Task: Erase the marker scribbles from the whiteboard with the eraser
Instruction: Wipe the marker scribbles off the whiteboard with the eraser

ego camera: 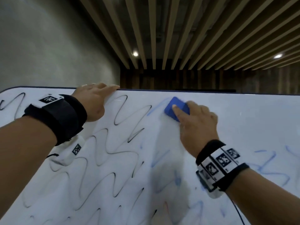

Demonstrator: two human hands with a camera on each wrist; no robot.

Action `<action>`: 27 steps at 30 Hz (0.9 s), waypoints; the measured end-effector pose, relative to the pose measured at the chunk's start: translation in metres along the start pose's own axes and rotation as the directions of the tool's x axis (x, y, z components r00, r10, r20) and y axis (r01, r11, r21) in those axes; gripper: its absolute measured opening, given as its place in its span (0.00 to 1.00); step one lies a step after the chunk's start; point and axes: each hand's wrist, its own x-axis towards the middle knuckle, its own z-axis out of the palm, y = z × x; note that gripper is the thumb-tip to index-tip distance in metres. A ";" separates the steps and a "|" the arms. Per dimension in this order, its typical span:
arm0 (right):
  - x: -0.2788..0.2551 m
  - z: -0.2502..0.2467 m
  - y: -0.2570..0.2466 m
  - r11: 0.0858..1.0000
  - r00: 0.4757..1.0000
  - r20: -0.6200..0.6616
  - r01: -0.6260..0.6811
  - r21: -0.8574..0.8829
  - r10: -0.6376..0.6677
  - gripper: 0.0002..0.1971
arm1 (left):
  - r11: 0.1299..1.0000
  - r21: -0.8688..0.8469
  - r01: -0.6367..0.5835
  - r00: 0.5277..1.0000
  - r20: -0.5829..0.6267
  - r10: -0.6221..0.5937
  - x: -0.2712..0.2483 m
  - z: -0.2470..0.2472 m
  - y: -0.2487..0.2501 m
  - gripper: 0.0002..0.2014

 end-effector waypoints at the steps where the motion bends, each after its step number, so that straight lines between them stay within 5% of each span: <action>1: -0.014 0.006 -0.019 0.993 0.993 0.008 0.120 0.023 -0.120 0.35 | 1.000 -0.001 -0.001 1.000 0.000 0.001 0.000 0.001 0.000 0.41; 3: -0.033 0.015 -0.042 0.952 0.952 0.049 0.300 0.057 -0.302 0.37 | 1.000 -0.010 -0.003 1.000 0.001 0.003 0.001 0.001 -0.001 0.41; 5: -0.019 0.010 -0.030 0.949 0.948 0.050 0.311 0.046 -0.313 0.37 | 1.000 -0.014 -0.011 1.000 0.005 0.011 0.001 0.001 -0.003 0.41; 7: 0.007 -0.001 -0.002 0.994 0.994 0.022 0.107 -0.005 -0.107 0.35 | 1.000 -0.016 -0.014 1.000 0.007 0.014 0.001 0.000 -0.004 0.41; 10: 0.022 -0.006 0.017 0.991 0.991 0.036 -0.129 -0.026 0.130 0.34 | 1.000 -0.007 -0.016 1.000 0.008 0.016 0.002 0.000 -0.003 0.41; 16: 0.004 0.013 -0.044 0.977 0.977 0.021 0.212 0.038 -0.212 0.40 | 0.999 -0.035 -0.035 0.999 0.004 0.035 0.003 0.002 -0.008 0.41; 22: 0.007 0.005 0.012 0.992 0.992 -0.039 -0.122 0.004 0.122 0.35 | 0.997 -0.065 -0.036 0.999 0.012 0.037 0.002 0.001 -0.014 0.39; 27: 0.005 0.011 -0.081 0.982 0.984 -0.050 0.172 0.072 -0.169 0.39 | 0.996 -0.074 -0.043 0.999 -0.008 0.043 0.003 0.000 -0.011 0.36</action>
